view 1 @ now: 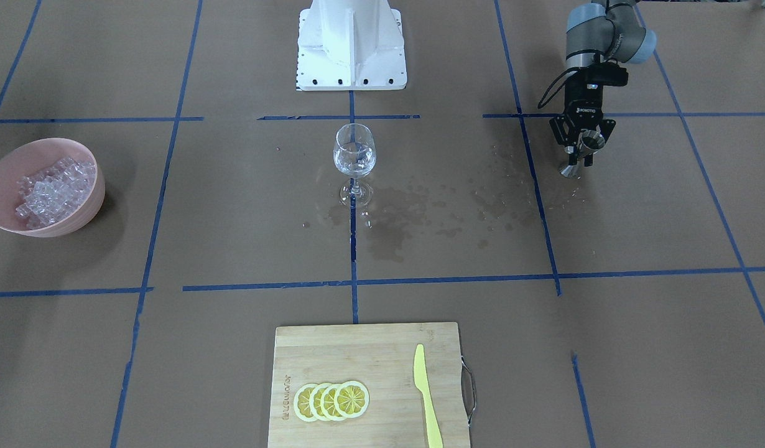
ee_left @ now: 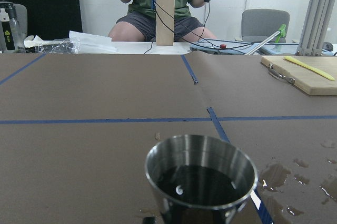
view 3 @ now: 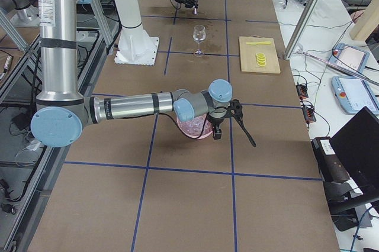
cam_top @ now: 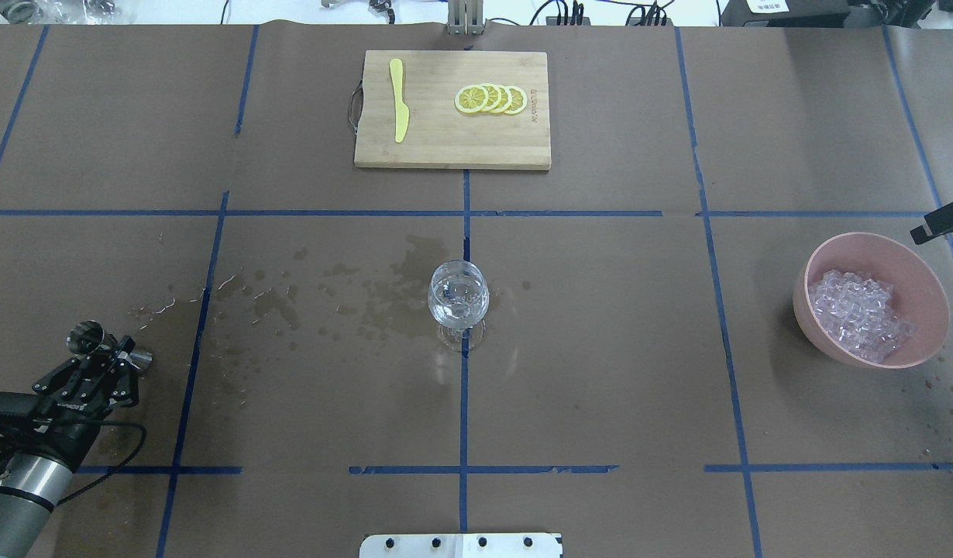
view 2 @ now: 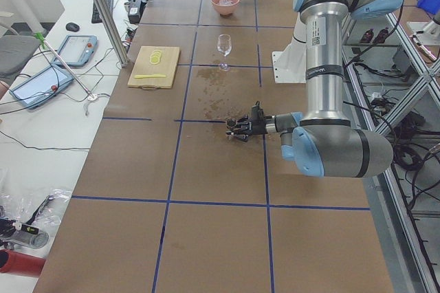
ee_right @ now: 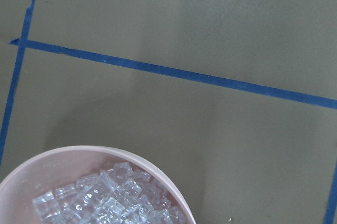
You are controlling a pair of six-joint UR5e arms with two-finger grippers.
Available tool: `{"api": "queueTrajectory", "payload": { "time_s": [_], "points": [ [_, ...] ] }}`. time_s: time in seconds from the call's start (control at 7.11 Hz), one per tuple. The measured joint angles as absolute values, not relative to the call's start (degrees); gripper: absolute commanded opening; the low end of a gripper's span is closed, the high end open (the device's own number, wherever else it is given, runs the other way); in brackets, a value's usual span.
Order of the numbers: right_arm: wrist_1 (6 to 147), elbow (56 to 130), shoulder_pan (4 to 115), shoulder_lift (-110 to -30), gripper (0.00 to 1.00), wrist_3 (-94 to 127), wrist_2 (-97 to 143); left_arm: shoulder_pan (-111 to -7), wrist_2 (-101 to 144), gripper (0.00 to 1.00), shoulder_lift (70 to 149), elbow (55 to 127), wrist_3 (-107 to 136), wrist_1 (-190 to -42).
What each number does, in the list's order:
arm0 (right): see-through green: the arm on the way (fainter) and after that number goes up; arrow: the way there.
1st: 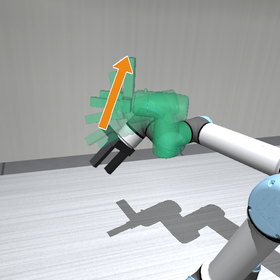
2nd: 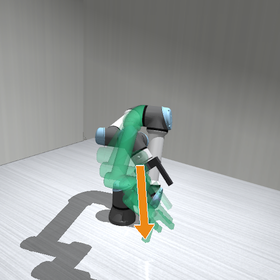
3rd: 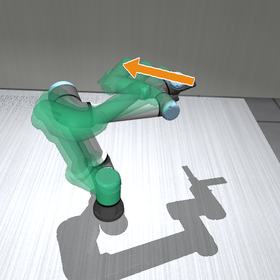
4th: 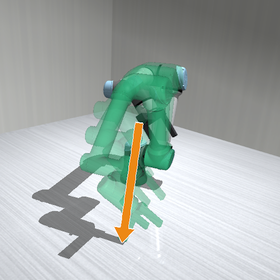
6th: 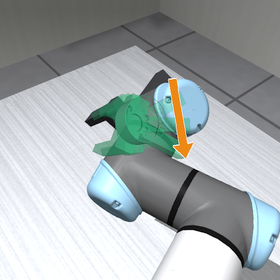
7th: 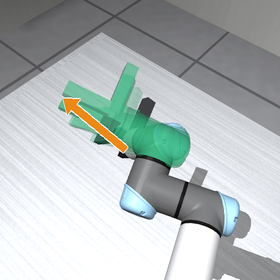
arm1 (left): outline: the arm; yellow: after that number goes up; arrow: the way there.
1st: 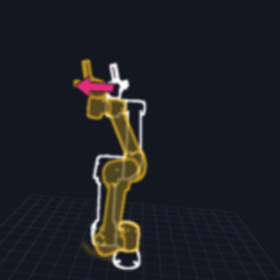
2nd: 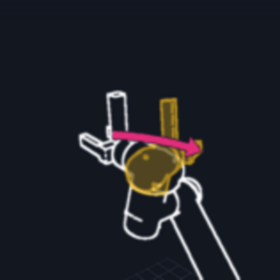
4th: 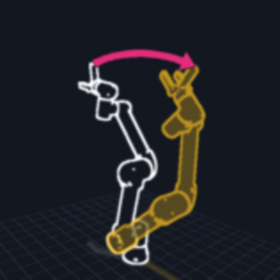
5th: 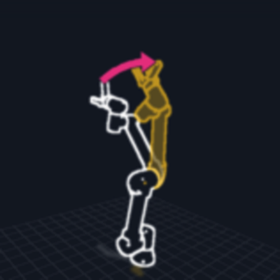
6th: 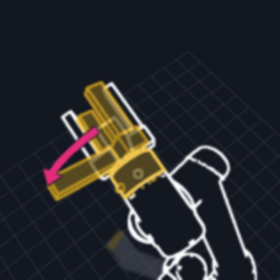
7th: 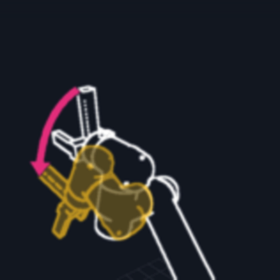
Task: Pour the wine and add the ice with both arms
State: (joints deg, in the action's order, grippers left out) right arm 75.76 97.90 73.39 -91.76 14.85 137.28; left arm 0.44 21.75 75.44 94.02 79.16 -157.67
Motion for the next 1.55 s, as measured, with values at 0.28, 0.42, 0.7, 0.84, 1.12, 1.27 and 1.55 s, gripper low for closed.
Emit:
{"api": "queueTrajectory", "payload": {
  "time_s": [0.28, 0.42, 0.7, 0.84, 1.12, 1.27, 1.55],
  "points": [
    [75.8, 97.8, 73.4, -91.8, 1.0, 14.9, 137.3, 0.4, 21.5, 0.0, 75.4, 94.2, 79.1, -157.8],
    [75.8, 97.7, 73.4, -91.8, 1.0, 14.9, 137.3, 0.3, 21.4, 0.0, 75.3, 95.1, 78.6, -157.8],
    [75.7, 97.8, 73.4, -91.6, 1.0, 14.9, 137.3, 0.0, 21.3, 0.0, 74.8, 98.0, 76.6, -159.3],
    [75.7, 97.9, 73.4, -91.5, 1.0, 14.9, 137.2, -0.1, 21.2, 0.0, 74.8, 99.6, 73.1, -161.6],
    [75.7, 98.0, 73.4, -91.5, 1.0, 14.9, 137.3, 0.0, 20.6, 0.0, 76.5, 103.3, 57.4, -168.4],
    [75.8, 98.0, 73.4, -91.5, 1.0, 14.9, 137.3, 0.0, 20.0, 0.0, 79.4, 104.2, 50.0, -170.3],
    [75.8, 98.0, 73.3, -91.3, 1.0, 14.9, 137.3, 0.1, 19.6, 0.0, 87.1, 104.5, 40.4, -171.2]
  ]
}}
